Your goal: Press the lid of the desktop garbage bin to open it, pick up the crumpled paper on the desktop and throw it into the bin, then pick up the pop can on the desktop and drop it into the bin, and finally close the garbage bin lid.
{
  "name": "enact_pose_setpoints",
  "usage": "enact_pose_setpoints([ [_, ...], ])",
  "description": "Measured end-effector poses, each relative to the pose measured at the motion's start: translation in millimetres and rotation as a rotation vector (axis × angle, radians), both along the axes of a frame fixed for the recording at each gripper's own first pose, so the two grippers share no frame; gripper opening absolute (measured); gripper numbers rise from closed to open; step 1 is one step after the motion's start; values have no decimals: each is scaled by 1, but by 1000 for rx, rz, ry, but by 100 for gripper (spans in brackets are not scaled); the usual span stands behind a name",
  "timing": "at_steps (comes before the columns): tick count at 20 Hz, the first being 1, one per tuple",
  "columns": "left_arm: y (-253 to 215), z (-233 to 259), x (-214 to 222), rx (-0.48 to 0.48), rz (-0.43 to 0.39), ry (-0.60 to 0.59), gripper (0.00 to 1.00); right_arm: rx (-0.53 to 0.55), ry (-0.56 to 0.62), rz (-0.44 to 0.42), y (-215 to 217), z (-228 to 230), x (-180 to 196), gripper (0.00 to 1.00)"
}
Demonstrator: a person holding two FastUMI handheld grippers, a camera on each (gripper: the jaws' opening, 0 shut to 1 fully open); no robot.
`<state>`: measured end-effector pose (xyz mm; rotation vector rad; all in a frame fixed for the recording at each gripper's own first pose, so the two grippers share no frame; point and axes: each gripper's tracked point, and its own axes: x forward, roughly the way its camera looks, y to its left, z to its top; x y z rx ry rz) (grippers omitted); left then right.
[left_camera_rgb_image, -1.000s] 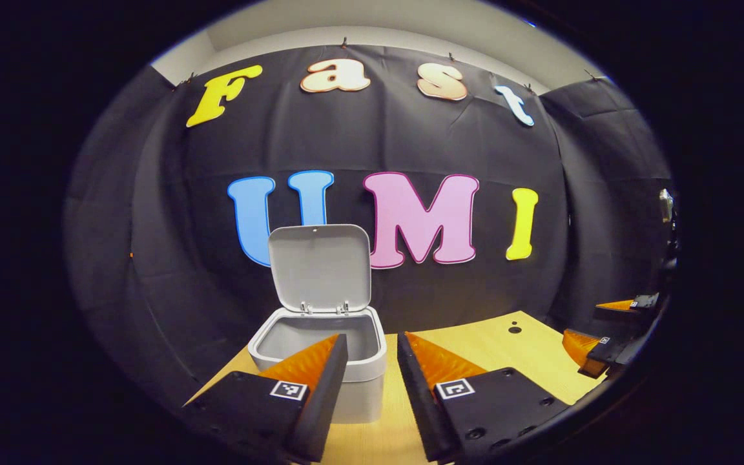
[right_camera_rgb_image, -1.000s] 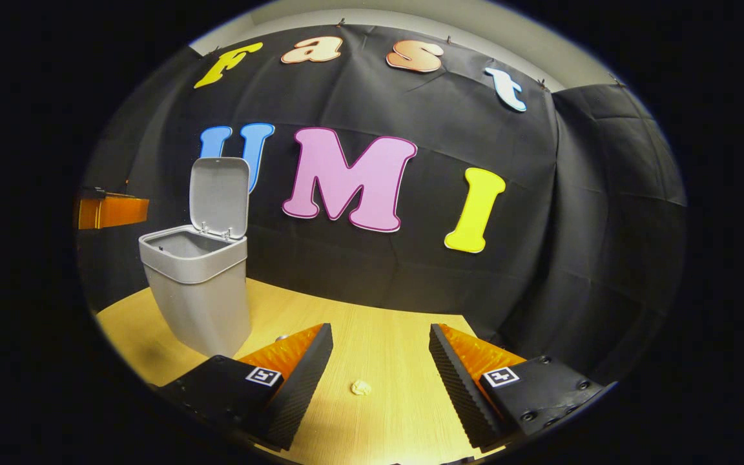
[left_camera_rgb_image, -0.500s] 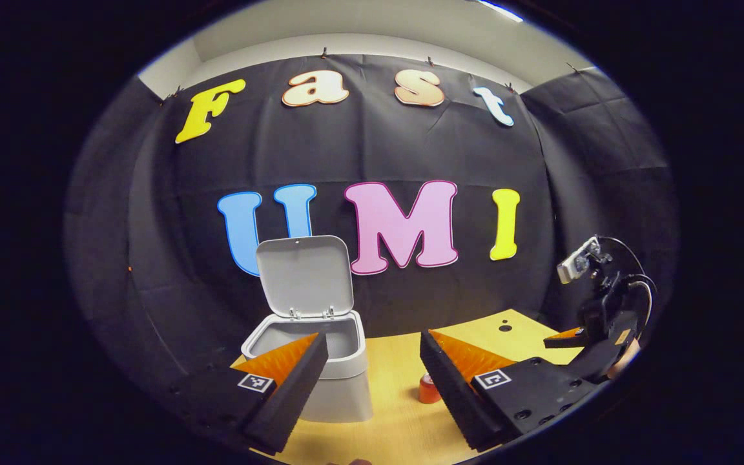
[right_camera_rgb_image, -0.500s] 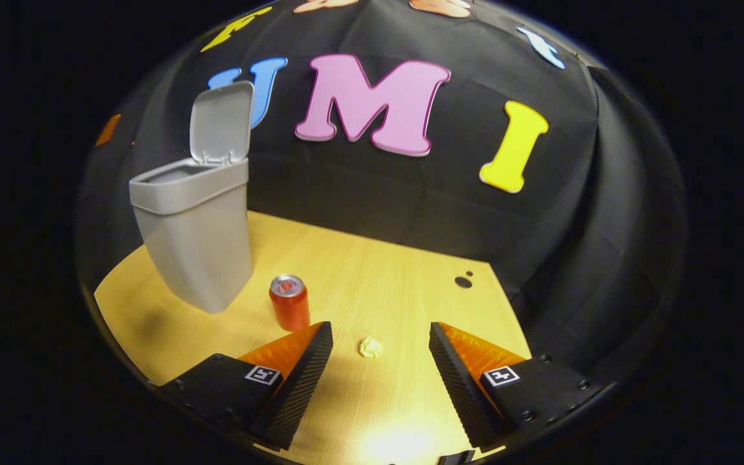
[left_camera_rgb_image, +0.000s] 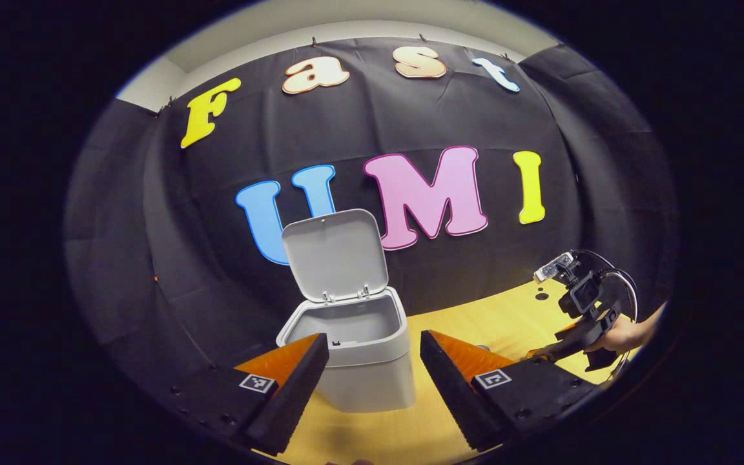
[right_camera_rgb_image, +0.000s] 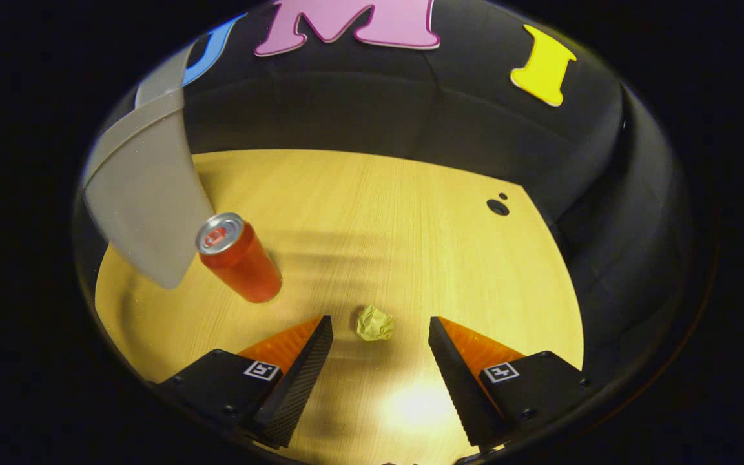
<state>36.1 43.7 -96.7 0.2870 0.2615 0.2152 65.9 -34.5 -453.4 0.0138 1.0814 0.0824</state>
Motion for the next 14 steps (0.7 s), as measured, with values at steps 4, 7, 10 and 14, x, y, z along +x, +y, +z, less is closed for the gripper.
enact_pose_setpoints([
  [4, 17, -17, 0, -46, 82, 39, 96, 11, 87, 0, 5, -37, 4, 98],
  [7, 22, -27, -1, -67, 119, 61, 96, 14, 127, -14, 5, -55, 6, 97],
  [10, 22, -31, 2, -86, 130, 71, 96, 30, 115, -37, 8, -60, 16, 95],
  [14, 19, -36, 6, -106, 132, 79, 96, 57, 144, -44, 13, -62, 15, 48],
])
